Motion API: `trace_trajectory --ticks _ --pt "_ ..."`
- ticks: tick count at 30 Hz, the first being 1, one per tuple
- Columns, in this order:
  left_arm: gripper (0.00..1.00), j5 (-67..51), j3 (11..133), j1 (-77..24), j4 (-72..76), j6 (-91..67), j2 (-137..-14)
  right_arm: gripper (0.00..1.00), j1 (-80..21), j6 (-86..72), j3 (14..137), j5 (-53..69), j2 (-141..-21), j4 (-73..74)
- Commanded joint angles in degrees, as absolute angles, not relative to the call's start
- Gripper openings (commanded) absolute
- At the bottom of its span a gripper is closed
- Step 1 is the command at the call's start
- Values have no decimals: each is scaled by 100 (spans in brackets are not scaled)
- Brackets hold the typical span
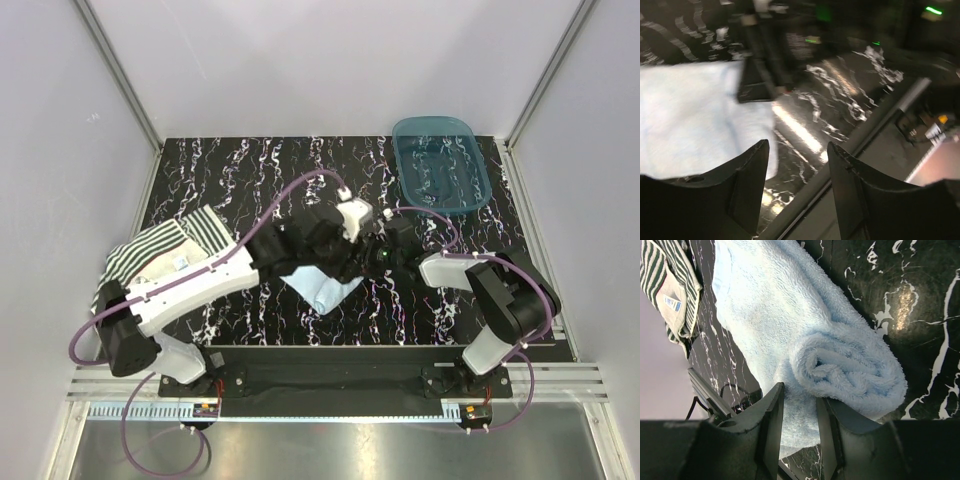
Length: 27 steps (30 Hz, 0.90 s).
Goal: Roll the towels
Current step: Roll the towel
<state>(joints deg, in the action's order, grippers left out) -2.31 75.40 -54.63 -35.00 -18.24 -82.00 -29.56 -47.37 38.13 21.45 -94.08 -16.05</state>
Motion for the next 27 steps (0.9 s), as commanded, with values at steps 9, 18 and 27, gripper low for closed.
trace_trajectory --ticks 9,18,27 --pt "52 649 6584 -5898 -2708 -1714 -8965 39 -3059 -4544 4025 1881 -9519 -1037" --pt "51 686 5907 -5836 -2154 -1793 -9492 39 -3067 -4465 4113 1863 -9519 -879" --pt "66 1010 5432 -5818 -1978 -1881 -9686 46 -3059 -4219 4412 1837 -9519 -431"
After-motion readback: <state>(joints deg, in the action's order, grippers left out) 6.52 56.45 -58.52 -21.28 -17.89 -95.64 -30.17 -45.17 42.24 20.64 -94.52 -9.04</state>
